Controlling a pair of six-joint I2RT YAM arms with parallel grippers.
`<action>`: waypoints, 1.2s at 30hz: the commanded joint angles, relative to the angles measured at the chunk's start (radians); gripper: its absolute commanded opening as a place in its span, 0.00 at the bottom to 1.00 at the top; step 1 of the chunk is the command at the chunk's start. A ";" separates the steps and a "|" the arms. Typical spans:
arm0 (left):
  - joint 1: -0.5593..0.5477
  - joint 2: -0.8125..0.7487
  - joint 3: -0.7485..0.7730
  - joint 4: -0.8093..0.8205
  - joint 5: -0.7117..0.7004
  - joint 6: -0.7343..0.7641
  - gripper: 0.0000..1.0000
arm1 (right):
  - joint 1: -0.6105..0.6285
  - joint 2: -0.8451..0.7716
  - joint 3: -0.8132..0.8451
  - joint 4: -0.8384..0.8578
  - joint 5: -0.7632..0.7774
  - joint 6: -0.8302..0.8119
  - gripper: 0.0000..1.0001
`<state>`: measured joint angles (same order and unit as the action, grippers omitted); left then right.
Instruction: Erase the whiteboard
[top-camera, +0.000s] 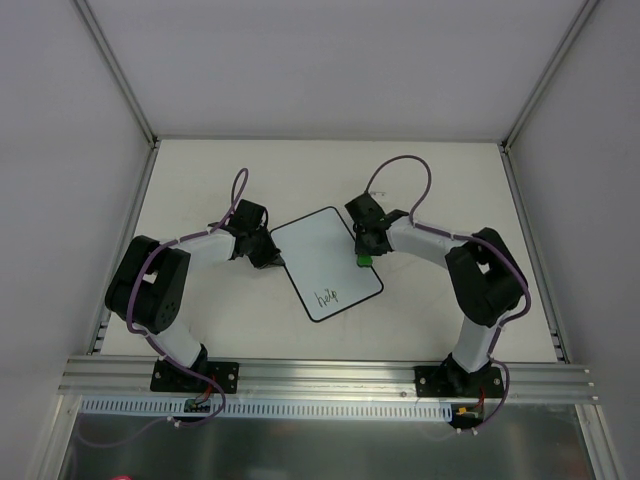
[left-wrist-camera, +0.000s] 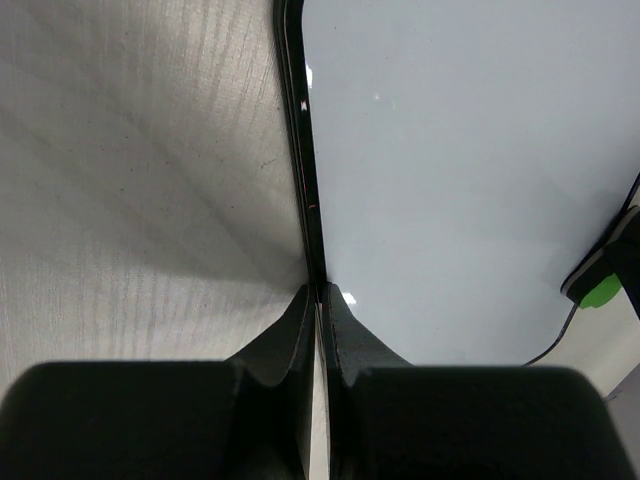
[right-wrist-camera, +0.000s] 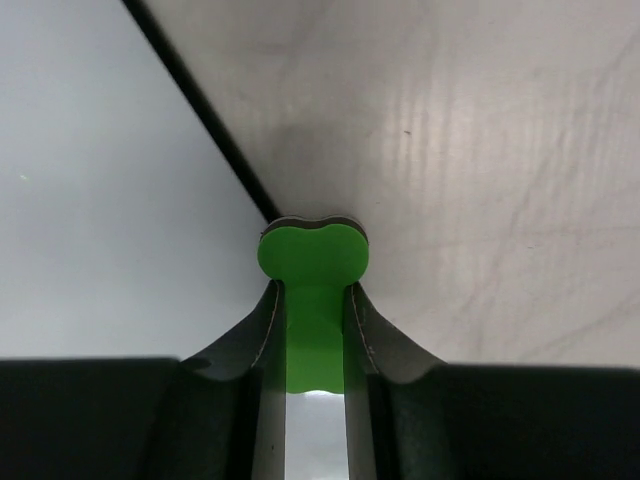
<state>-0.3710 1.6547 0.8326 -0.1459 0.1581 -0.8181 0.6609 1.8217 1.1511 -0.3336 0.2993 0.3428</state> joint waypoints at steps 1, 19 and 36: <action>0.014 0.051 -0.058 -0.176 -0.086 0.062 0.00 | -0.018 -0.028 -0.048 -0.102 0.038 -0.025 0.00; 0.012 0.051 -0.036 -0.175 -0.066 0.043 0.00 | 0.344 0.165 0.248 -0.102 -0.080 -0.114 0.00; 0.014 0.063 -0.046 -0.176 -0.075 0.051 0.00 | 0.284 -0.037 -0.051 -0.214 0.098 0.054 0.00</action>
<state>-0.3710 1.6547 0.8371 -0.1593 0.1596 -0.8196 1.0019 1.8343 1.1782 -0.4007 0.3016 0.3412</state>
